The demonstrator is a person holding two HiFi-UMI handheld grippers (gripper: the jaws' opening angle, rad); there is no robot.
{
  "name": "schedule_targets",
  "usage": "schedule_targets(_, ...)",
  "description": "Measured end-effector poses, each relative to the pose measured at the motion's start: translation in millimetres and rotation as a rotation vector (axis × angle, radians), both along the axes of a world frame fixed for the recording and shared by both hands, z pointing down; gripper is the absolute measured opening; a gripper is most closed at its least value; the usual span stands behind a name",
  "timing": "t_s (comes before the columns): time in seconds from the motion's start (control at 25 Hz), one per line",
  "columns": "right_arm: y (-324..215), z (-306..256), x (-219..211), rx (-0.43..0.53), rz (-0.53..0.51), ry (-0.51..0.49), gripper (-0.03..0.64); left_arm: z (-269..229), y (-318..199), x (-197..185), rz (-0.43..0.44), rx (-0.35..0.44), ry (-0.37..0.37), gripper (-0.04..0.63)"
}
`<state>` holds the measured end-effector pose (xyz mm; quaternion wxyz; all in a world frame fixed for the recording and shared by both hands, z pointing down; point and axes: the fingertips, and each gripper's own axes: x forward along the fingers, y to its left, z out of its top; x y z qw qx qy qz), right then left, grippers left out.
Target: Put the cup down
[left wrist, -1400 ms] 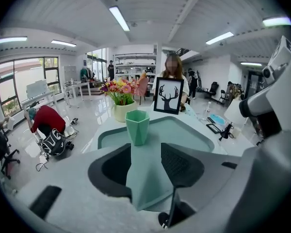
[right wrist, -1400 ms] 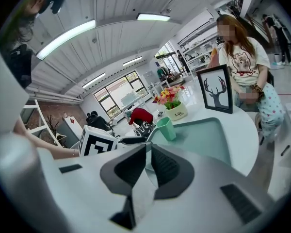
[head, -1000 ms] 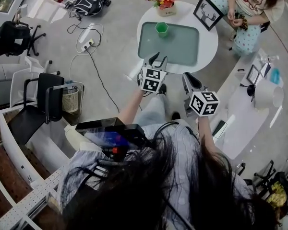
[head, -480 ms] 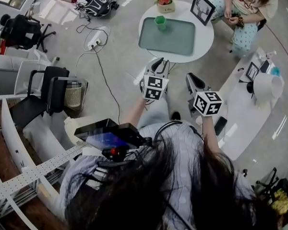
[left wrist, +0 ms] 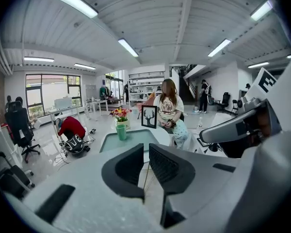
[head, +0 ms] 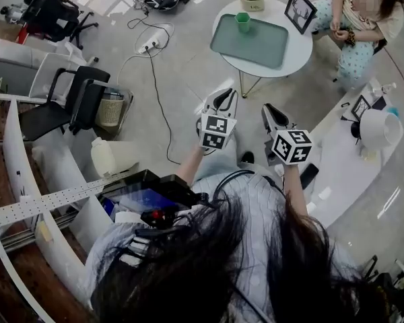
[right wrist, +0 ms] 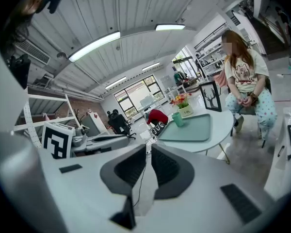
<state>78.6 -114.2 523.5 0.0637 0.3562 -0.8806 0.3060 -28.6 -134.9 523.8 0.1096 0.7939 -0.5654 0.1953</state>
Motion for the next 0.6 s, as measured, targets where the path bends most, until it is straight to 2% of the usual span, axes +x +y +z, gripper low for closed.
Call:
schedule_targets(0.28, 16.7, 2.6, -16.3, 0.008, -0.053, 0.011, 0.051, -2.2, 31.9, -15.9, -0.046, -0.016, -0.018, 0.040)
schedule_targets(0.6, 30.5, 8.3, -25.3, -0.013, -0.042, 0.010, 0.051, -8.5, 50.2, -16.9, -0.020, -0.012, -0.014, 0.034)
